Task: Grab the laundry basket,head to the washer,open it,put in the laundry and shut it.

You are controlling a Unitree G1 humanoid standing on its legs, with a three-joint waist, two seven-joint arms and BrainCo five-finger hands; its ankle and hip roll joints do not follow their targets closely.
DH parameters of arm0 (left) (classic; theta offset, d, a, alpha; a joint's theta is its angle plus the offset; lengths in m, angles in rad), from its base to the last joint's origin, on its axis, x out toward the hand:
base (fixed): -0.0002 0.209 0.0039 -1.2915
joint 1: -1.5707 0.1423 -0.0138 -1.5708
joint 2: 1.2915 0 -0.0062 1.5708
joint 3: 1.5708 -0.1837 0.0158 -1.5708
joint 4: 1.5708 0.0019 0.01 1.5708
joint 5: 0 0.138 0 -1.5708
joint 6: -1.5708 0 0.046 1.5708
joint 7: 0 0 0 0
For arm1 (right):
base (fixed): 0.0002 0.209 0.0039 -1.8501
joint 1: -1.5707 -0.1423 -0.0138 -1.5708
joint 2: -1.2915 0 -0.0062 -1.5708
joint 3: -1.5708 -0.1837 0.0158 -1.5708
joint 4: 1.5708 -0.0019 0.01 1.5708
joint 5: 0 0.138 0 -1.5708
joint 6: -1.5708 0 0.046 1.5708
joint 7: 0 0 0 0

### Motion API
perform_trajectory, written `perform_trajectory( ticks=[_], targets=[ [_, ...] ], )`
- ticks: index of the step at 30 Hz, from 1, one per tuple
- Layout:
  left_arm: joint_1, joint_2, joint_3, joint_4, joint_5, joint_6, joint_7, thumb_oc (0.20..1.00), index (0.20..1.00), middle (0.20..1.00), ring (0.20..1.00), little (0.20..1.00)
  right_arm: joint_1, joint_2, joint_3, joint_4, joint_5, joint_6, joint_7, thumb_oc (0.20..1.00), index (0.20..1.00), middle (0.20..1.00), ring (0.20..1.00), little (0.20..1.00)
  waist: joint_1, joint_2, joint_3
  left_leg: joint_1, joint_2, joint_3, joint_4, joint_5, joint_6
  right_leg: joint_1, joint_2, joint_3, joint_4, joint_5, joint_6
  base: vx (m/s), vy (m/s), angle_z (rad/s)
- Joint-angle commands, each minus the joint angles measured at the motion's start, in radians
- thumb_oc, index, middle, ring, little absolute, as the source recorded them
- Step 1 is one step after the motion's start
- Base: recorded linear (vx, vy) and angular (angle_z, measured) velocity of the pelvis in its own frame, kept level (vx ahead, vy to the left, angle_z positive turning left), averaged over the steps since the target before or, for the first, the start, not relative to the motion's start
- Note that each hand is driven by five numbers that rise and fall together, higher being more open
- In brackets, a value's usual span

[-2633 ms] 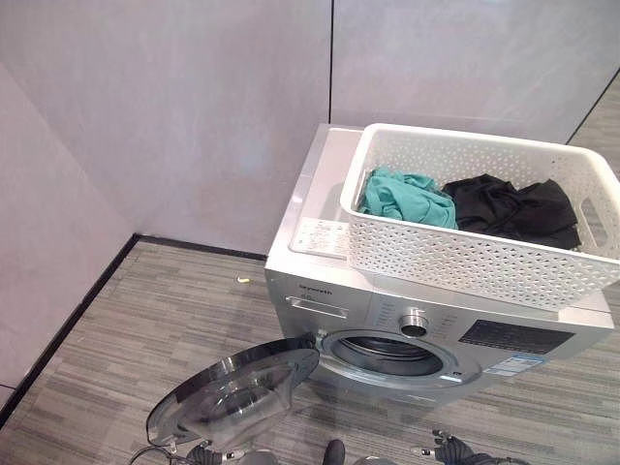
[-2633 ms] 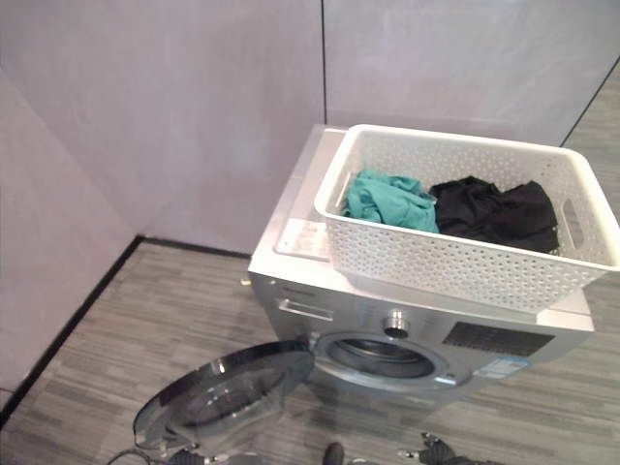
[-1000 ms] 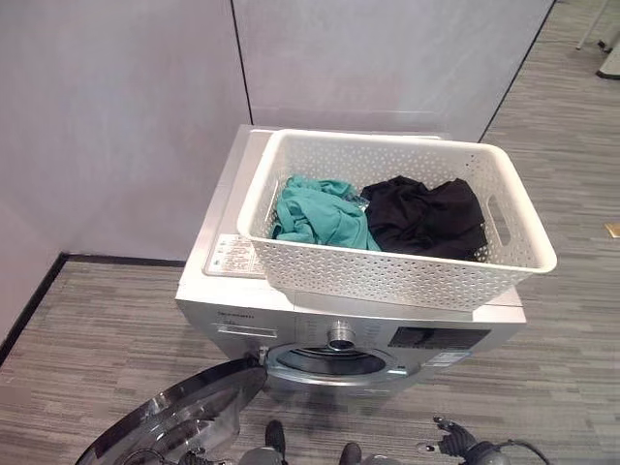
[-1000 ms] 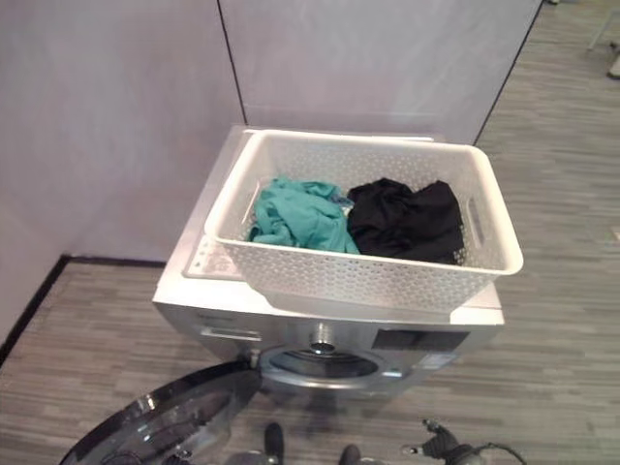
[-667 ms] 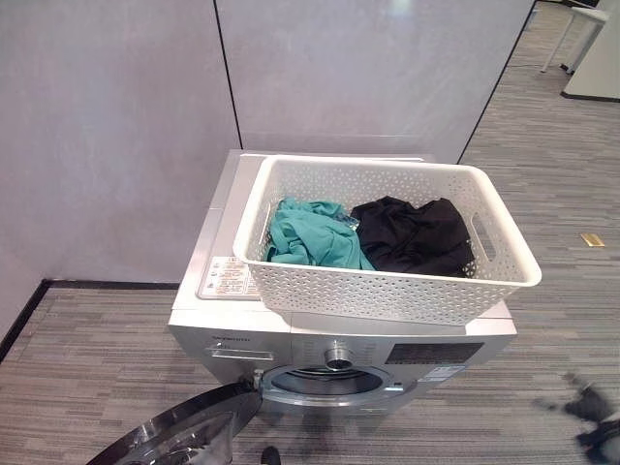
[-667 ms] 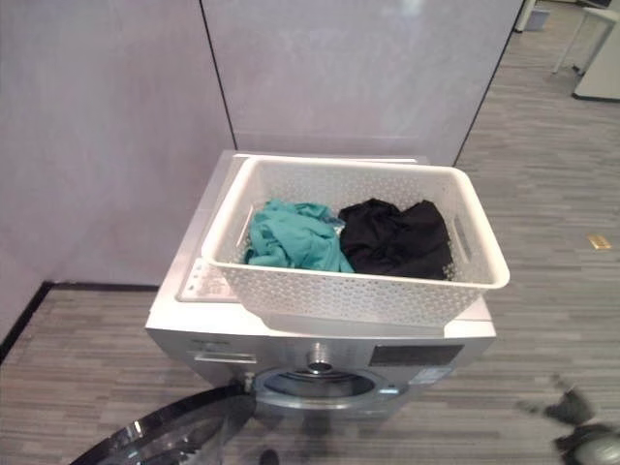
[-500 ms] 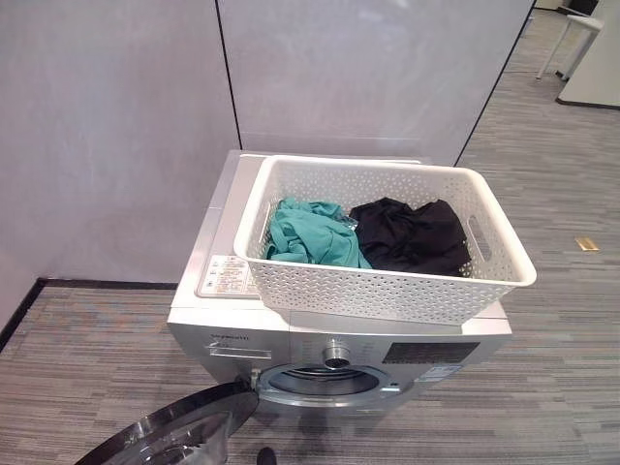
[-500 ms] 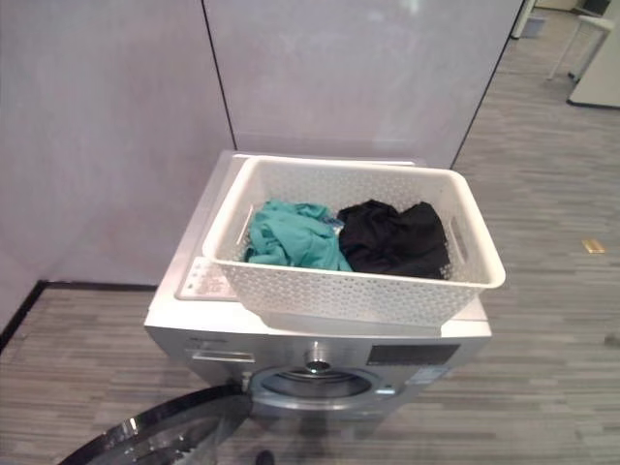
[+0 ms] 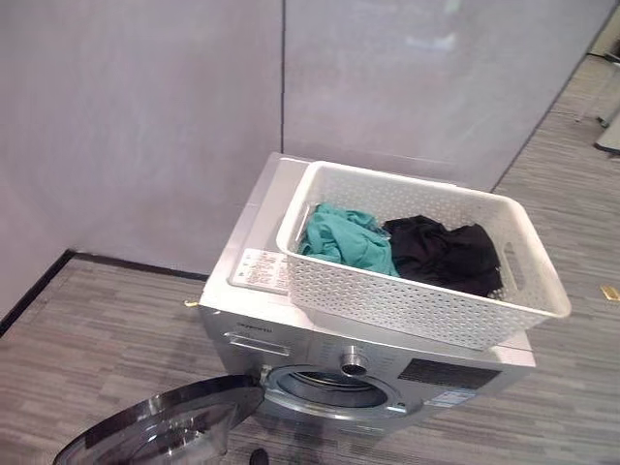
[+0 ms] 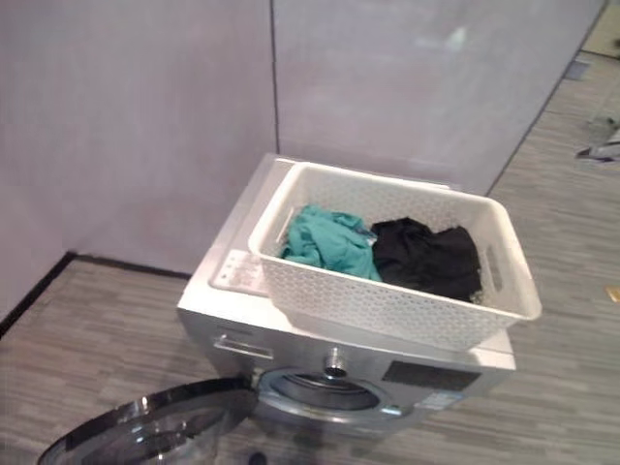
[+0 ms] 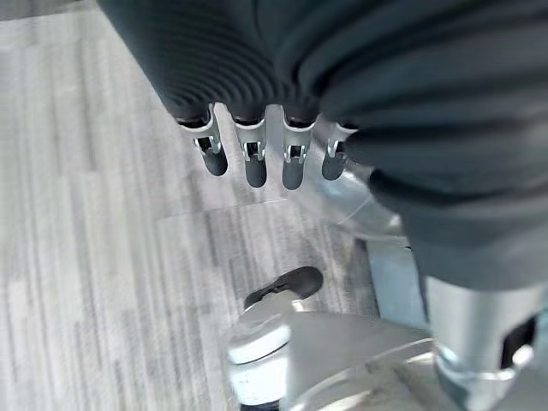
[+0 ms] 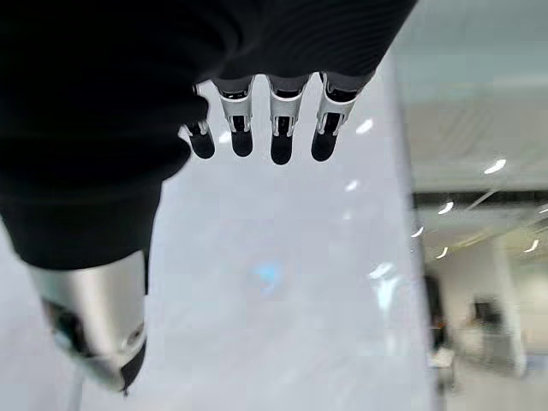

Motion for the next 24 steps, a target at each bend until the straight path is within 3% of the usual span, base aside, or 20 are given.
perform_trajectory(
  ticks=[1,2,4,10,16,24],
  targets=[
    [-0.043,0.008,0.018,0.049,0.003,0.002,-0.03,1.0,1.0,1.0,1.0,1.0,-0.125,-0.104,0.172,0.036,0.178,0.036,0.194,1.0,1.0,1.0,1.0,1.0,0.053,-0.085,0.004,0.02,0.044,-0.047,-0.019,-0.014,-0.068,-0.034,-0.058,-0.041,-0.016,0.062,0.085,-0.01,-0.007,0.23],
    [-0.039,0.0,0.027,0.049,0.003,0.002,-0.03,1.0,1.0,1.0,1.0,1.0,-0.202,-0.1,0.249,0.049,0.181,0.035,0.194,1.0,1.0,1.0,1.0,1.0,0.043,-0.077,0.002,0.021,0.044,-0.047,-0.019,-0.014,-0.068,-0.034,-0.058,-0.041,-0.017,0.062,0.085,-0.01,-0.01,0.29],
    [-0.023,-0.005,0.032,0.061,-0.006,0.012,-0.055,1.0,1.0,1.0,1.0,1.0,-0.336,-0.116,0.451,0.106,0.165,0.059,0.251,1.0,1.0,1.0,1.0,1.0,0.054,-0.094,0.001,0.016,0.045,-0.059,-0.019,-0.012,-0.069,-0.03,-0.058,-0.055,-0.02,0.066,0.088,-0.02,-0.002,0.12],
    [-0.005,0.005,0.08,0.075,-0.007,0.022,-0.067,1.0,1.0,1.0,1.0,1.0,-0.598,-0.11,0.763,0.034,0.214,0.105,0.361,1.0,1.0,1.0,1.0,1.0,0.049,-0.091,-0.006,0.002,0.042,-0.073,-0.019,-0.008,-0.066,-0.031,-0.062,-0.065,-0.02,0.064,0.088,-0.02,0.016,0.12],
    [-0.009,0.0,0.101,0.06,-0.016,0.023,-0.073,1.0,1.0,1.0,1.0,1.0,-0.608,-0.167,0.791,-0.157,0.2,0.11,0.392,1.0,1.0,1.0,1.0,1.0,0.035,-0.084,-0.005,0.0,0.04,-0.067,-0.019,-0.013,-0.063,-0.037,-0.067,-0.06,-0.018,0.066,0.091,0.0,0.013,0.0],
    [-0.021,-0.021,0.106,0.045,-0.01,0.016,-0.075,1.0,1.0,1.0,1.0,1.0,-0.377,-0.2,0.563,-0.308,0.182,0.106,0.403,1.0,1.0,1.0,1.0,1.0,0.013,-0.069,-0.001,0.007,0.042,-0.047,-0.019,-0.019,-0.062,-0.037,-0.069,-0.047,-0.017,0.064,0.091,-0.01,0.009,-0.05]
  ],
)
